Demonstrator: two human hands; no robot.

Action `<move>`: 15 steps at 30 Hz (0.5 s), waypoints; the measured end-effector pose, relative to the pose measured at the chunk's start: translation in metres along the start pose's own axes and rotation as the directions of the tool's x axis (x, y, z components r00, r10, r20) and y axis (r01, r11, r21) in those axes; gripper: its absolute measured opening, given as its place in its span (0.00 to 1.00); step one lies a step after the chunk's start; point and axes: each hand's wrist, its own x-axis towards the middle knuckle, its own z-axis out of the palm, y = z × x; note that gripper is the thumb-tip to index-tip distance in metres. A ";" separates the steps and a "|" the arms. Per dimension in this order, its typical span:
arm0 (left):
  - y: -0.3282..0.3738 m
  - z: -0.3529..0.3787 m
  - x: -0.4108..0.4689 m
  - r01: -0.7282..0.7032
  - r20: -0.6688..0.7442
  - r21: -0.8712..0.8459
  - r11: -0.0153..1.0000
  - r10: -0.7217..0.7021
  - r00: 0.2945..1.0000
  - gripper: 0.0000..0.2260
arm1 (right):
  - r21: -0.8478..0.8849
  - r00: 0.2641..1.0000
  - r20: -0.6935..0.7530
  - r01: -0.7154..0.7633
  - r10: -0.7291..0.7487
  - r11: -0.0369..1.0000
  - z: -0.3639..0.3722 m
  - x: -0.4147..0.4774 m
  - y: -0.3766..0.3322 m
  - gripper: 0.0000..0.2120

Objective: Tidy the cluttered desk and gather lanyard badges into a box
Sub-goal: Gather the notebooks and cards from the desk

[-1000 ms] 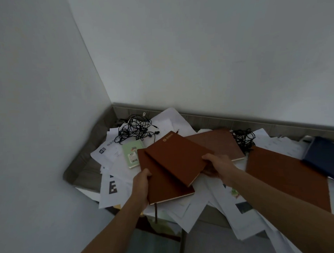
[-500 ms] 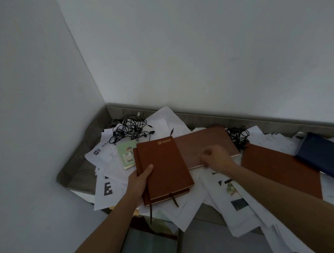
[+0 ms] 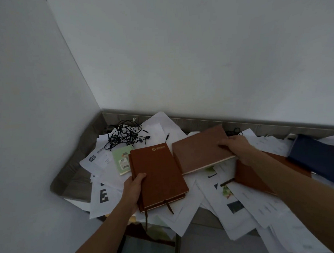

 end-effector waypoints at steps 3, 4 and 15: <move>-0.001 0.002 0.000 -0.012 -0.011 -0.009 1.000 0.012 1.000 0.14 | 0.362 0.970 0.234 -0.027 -0.063 0.932 0.010 -0.021 -0.015 0.14; -0.002 0.002 0.000 -0.024 -0.019 -0.011 1.000 0.024 1.000 0.16 | 0.444 0.951 0.292 -0.040 -0.102 0.895 0.015 -0.027 -0.019 0.15; -0.004 0.002 -0.008 -0.048 -0.012 -0.059 0.997 0.047 0.999 0.17 | 0.464 0.978 -0.009 0.187 -0.207 0.866 0.050 -0.058 -0.050 0.04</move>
